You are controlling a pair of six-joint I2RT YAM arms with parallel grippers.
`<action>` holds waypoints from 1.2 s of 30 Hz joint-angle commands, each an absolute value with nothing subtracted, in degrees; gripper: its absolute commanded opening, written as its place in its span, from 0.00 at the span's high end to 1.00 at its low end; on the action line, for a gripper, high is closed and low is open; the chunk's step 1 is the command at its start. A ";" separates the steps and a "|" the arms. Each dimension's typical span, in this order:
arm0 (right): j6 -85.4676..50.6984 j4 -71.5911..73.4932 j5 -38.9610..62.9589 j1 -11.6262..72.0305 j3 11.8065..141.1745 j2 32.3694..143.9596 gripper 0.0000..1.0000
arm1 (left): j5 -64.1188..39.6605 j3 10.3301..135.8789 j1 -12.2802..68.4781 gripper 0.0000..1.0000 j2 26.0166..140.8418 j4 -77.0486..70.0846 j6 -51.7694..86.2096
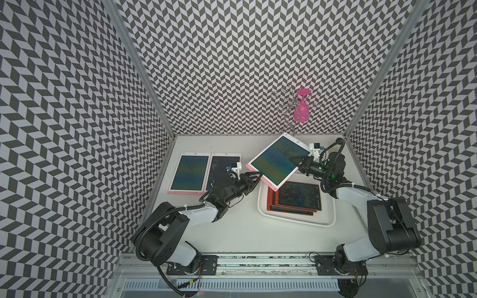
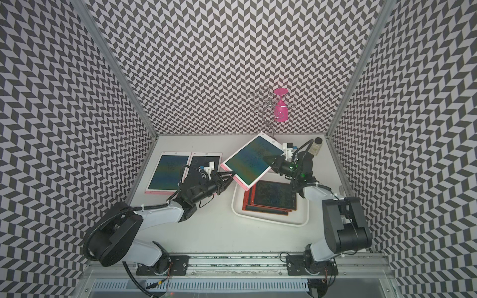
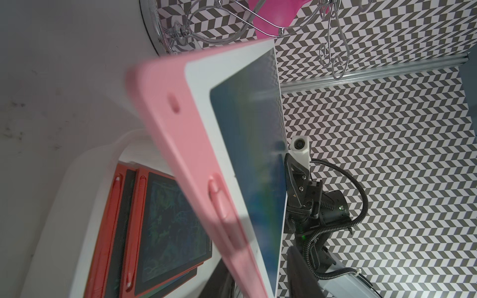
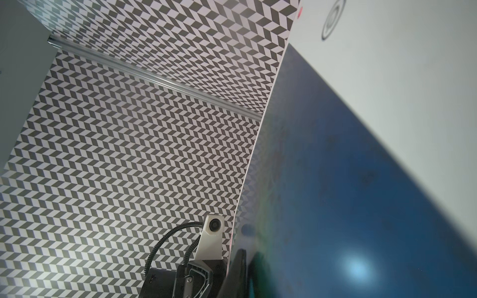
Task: Take out the writing tablet from the storage box
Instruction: Adjust the storage box at the center of the board, then move the storage box to the center of the board.
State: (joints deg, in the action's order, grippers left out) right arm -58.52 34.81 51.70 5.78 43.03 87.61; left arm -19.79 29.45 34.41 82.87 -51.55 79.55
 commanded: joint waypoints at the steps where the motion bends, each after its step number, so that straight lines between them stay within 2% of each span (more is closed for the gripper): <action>1: -54.15 35.48 57.16 4.70 44.98 88.66 0.85 | -19.34 28.62 32.90 0.65 79.47 -55.51 79.12; 8: -53.53 34.68 59.85 3.80 46.82 90.52 0.85 | -18.60 26.89 29.50 0.63 73.59 -51.02 77.08; 12: -53.66 34.46 60.82 3.34 47.78 91.11 0.85 | -16.46 28.70 29.00 0.62 69.58 -35.96 71.52; 16: -52.90 32.62 62.60 3.11 50.10 92.42 0.85 | -15.85 28.97 29.09 0.62 68.44 -27.93 65.80; 21: -52.49 31.14 62.93 3.02 51.40 94.13 0.84 | -17.02 26.49 28.92 0.63 70.90 -29.09 65.02; 36: -56.25 32.71 62.06 2.93 57.52 97.91 0.84 | -21.16 31.41 31.88 0.65 85.39 -30.97 59.99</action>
